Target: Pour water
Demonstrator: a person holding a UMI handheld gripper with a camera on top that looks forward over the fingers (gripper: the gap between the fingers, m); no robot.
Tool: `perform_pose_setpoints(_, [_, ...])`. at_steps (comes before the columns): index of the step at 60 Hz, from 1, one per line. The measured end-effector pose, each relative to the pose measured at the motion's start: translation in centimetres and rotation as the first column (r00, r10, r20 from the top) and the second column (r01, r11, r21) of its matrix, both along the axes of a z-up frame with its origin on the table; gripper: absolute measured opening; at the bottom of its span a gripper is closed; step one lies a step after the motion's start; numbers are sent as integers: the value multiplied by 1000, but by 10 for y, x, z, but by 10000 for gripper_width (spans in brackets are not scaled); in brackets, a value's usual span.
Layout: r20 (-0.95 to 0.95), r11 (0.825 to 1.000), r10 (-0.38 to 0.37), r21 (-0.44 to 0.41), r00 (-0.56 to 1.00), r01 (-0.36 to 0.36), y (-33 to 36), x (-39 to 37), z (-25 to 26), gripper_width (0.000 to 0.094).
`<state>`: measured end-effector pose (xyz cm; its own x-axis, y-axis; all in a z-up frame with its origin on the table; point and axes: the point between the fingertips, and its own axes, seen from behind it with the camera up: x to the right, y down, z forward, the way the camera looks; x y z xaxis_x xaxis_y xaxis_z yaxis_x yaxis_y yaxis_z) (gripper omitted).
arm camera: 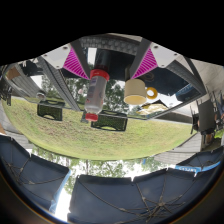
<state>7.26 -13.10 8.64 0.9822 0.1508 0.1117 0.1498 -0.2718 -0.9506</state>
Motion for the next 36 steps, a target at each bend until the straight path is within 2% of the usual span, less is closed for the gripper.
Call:
perform_pose_setpoints(17, [48,997,45,59,998,-48,-84,-43,16,842])
perform_pose_setpoints(25, [24,988,110,104,994,-112,-107,-60,30,841])
perform_pose_setpoints(28, [22,985,144,95,989,-145,-112,-65,26,841])
perform_pose_setpoints(36, [52,985,94,140,994,-100,-110,-51,31,842])
